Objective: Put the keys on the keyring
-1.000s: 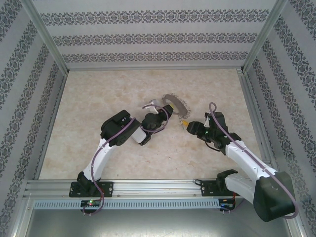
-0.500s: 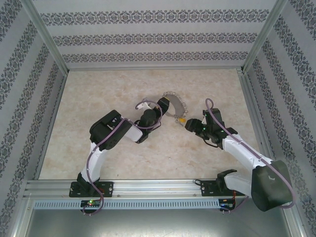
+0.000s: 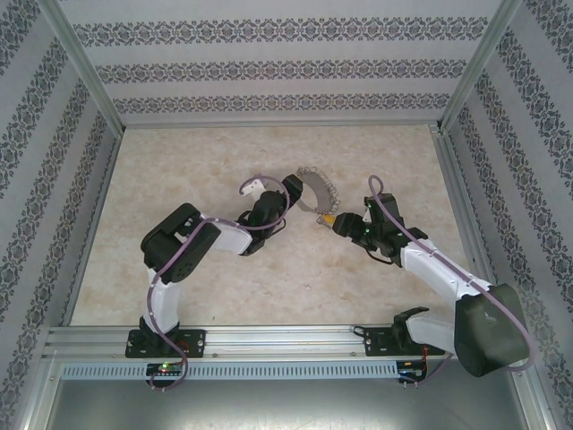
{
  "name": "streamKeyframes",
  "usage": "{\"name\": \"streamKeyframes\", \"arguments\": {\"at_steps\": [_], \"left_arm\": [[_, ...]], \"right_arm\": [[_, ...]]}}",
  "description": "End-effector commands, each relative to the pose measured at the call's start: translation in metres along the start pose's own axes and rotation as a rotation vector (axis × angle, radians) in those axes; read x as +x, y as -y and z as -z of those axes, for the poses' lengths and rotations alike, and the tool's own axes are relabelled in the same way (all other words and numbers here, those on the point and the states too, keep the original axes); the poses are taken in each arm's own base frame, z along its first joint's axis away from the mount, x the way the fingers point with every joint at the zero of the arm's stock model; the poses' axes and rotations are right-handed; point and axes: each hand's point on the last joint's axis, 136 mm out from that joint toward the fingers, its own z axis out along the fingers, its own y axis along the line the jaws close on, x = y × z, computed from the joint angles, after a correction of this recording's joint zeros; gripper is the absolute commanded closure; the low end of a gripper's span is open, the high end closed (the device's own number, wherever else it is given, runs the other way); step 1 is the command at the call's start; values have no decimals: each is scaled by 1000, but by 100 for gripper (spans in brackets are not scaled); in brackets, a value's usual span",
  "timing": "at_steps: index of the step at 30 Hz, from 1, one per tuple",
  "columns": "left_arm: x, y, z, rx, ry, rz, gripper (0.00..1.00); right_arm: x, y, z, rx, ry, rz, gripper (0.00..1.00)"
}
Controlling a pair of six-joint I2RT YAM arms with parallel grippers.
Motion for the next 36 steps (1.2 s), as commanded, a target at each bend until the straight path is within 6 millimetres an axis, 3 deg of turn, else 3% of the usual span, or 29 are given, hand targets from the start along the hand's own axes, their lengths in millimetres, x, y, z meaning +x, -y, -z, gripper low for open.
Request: {"name": "streamKeyframes", "arguments": {"at_steps": [1,5,9,11,12,16,21,25,30,36], "left_arm": [[-23,25,20,-1,27,-149,0],[-48,49,46,-20,34,-318,0],[-81,57,82,-90,78,-505,0],[-103,58,103,-128,125,-612,0],[-113,57,113,-147,146,-657,0],[-152,50,149,-199,243,-856,0],[-200,14,183,-316,330,-977,0],[-222,-25,193,-410,369,-1021,0],[-218,-68,186,-454,350,-1052,0],[-218,-120,180,-516,350,-1019,0]], "right_arm": [[-12,-12,3,-14,37,44,33],[-20,-18,7,-22,60,85,32],[-29,-28,13,-53,101,159,29],[-40,-30,22,-44,157,211,15],[-45,-30,26,-29,180,229,2],[-75,-22,45,76,306,289,2],[-119,4,68,191,488,273,2],[-147,23,77,275,615,320,2],[-162,56,72,429,647,366,2],[-164,86,55,502,686,426,2]]}}
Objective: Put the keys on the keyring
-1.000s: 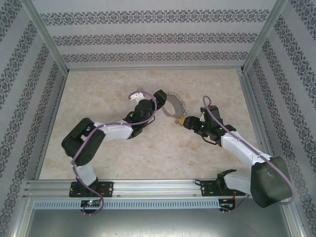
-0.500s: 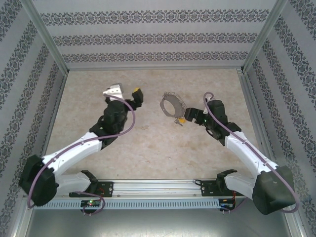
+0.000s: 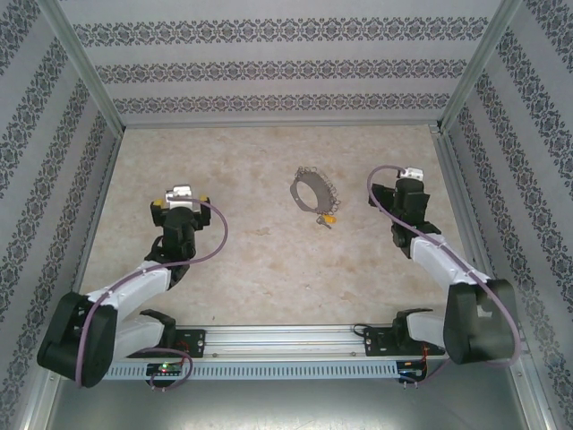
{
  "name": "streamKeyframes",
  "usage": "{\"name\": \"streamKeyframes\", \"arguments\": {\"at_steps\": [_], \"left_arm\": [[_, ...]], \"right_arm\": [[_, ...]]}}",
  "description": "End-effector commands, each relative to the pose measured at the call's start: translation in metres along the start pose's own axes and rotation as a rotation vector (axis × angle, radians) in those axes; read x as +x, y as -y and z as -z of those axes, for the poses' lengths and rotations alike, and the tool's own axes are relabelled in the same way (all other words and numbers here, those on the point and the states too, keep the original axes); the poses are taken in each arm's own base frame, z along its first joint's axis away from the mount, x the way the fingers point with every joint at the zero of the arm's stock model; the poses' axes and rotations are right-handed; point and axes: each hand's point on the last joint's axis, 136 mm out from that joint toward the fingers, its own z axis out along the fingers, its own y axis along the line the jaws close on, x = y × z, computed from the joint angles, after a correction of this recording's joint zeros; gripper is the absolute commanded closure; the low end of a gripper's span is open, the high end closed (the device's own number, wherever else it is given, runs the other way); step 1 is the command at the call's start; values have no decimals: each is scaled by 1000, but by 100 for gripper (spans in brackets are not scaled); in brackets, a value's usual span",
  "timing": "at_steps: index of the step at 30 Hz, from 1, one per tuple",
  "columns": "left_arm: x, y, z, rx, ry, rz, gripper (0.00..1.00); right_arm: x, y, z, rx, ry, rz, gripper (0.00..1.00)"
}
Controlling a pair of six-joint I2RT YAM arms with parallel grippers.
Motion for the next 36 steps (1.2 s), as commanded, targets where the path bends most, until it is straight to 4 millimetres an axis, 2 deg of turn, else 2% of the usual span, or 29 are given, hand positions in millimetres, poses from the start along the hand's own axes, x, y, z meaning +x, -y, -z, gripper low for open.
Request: {"name": "streamKeyframes", "arguments": {"at_steps": [1,3,6,9,12,14,15,17,18,20,36], "left_arm": [[-4,-10,-10,-7,76,38,0],[9,-14,-20,0,50,42,0],[18,-10,-31,47,49,47,0],[23,-1,-40,124,31,39,0],[39,11,-48,200,18,28,0],[42,16,-57,209,6,16,0],[44,18,-64,219,-68,19,0],[45,14,-71,267,-84,72,0],[47,13,-70,265,-107,66,0],[47,13,-70,264,-99,68,0],[47,13,-71,265,-99,69,0]], "right_arm": [[-8,14,-7,58,117,61,2],[-4,13,-14,27,143,56,2],[5,6,-25,-38,173,52,2],[18,-20,-30,-183,198,120,2],[20,-31,-27,-288,186,129,2],[20,-30,-26,-330,184,111,2],[20,-30,-26,-329,187,111,2],[20,-27,-29,-288,181,110,2],[19,-21,-30,-227,182,106,2],[19,-22,-29,-199,192,129,2],[19,-22,-29,-207,187,122,2]]}}
